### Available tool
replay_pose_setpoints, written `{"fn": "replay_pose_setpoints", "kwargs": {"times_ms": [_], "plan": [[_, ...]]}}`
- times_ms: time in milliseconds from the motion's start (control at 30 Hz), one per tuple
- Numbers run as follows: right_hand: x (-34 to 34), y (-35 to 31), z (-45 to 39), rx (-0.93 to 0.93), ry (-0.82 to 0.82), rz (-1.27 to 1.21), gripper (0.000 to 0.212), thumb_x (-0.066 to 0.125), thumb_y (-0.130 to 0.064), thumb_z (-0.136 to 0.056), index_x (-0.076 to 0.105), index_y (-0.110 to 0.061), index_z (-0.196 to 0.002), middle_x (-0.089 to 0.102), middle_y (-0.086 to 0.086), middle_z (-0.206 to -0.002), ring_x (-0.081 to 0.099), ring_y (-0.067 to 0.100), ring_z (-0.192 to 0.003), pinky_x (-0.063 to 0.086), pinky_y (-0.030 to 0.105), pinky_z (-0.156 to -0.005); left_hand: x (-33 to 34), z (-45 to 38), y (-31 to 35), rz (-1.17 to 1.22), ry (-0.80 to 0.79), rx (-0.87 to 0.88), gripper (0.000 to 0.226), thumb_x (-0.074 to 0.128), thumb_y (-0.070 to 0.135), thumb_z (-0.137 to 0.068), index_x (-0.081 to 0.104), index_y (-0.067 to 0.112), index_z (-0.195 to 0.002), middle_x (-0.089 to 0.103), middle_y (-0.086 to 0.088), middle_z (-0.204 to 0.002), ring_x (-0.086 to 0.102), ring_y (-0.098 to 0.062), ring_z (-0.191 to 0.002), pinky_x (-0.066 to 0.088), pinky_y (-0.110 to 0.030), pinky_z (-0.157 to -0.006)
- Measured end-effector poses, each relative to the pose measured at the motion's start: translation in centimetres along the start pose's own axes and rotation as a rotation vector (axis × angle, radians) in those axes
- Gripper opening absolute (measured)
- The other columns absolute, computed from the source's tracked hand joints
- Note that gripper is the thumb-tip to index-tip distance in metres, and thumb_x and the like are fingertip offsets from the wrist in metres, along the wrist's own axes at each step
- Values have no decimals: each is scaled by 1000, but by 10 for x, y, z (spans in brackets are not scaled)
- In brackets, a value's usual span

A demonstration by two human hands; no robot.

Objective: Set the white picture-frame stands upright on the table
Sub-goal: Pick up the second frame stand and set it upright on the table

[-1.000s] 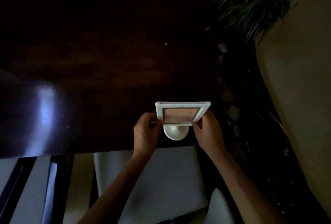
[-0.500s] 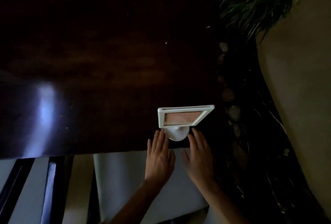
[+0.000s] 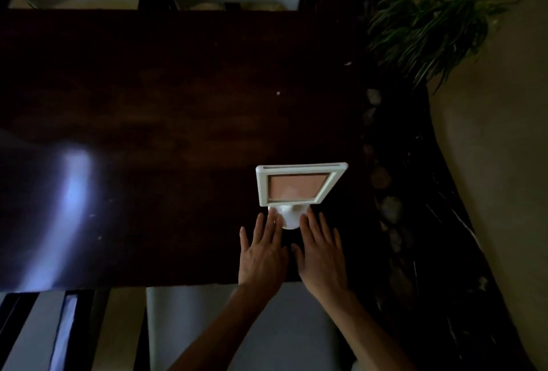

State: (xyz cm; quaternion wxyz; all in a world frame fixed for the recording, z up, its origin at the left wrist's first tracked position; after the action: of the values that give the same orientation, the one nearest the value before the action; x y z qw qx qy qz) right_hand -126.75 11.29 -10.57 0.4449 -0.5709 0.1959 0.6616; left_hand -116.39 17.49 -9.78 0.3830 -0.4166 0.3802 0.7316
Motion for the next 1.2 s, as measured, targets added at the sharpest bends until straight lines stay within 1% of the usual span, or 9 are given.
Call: {"fn": "replay_pose_setpoints", "kwargs": {"times_ms": [133,267,433,733,833,1033,1200], "plan": [[-7,3,-29,-7,15,20,60,27,-44,-97,9,-18,-147,2,4,-160,1,22,-147,10,47,-117,-12,-27,1,14,5,-15,62,27,35,-98,-5,15,-146,-13,-5,-158,-14,-25,-144,2,-55,-116],[-14,3,-56,-16,35,26,59,25,-46,-97,13,-17,-147,8,5,-159,6,23,-147,11,48,-117,-21,-50,-2,38,32,-10,61,28,35,-98,-4,14,-146,-10,-7,-158,-12,-25,-145,4,-55,-116],[-25,0,-94,-14,72,36,59,32,-45,-96,22,-15,-145,18,7,-158,15,25,-145,16,50,-115,-35,-87,-6,57,73,-21,61,31,33,-96,4,13,-146,-2,-8,-159,-4,-25,-146,8,-56,-116],[-45,1,-166,-29,91,97,58,27,-47,-96,19,-17,-146,16,3,-159,13,25,-145,15,50,-115,-64,-155,-17,86,137,-42,61,38,29,-93,11,14,-146,5,-3,-159,6,-26,-145,13,-58,-114],[-50,1,-182,-41,102,106,58,28,-46,-97,18,-17,-146,15,4,-159,13,25,-145,16,51,-115,-71,-170,-18,54,166,-50,60,39,30,-92,15,13,-145,10,-4,-159,15,-29,-141,16,-57,-113],[-61,-3,-216,-49,113,121,57,27,-46,-97,21,-16,-145,17,4,-158,10,27,-145,15,52,-116,-93,-203,-25,18,191,-48,56,43,26,-89,26,13,-140,20,-3,-156,27,-30,-134,30,-49,-104],[-64,-7,-235,-36,120,124,55,29,-46,-97,25,-16,-143,21,5,-157,17,29,-143,16,53,-115,-103,-218,-28,19,188,-50,52,44,28,-90,30,13,-138,23,-3,-154,31,-29,-130,34,-48,-100]]}}
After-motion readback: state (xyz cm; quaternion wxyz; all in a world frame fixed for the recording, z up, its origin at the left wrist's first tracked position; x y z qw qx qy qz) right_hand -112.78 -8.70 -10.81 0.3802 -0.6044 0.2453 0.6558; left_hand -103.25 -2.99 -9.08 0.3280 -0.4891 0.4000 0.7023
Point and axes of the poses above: each hand's wrist, its own z-axis away from the middle knuckle, its own x-axis out of the palm, y = z × x, the point moved 2 cm from there along -z, towards the middle knuckle
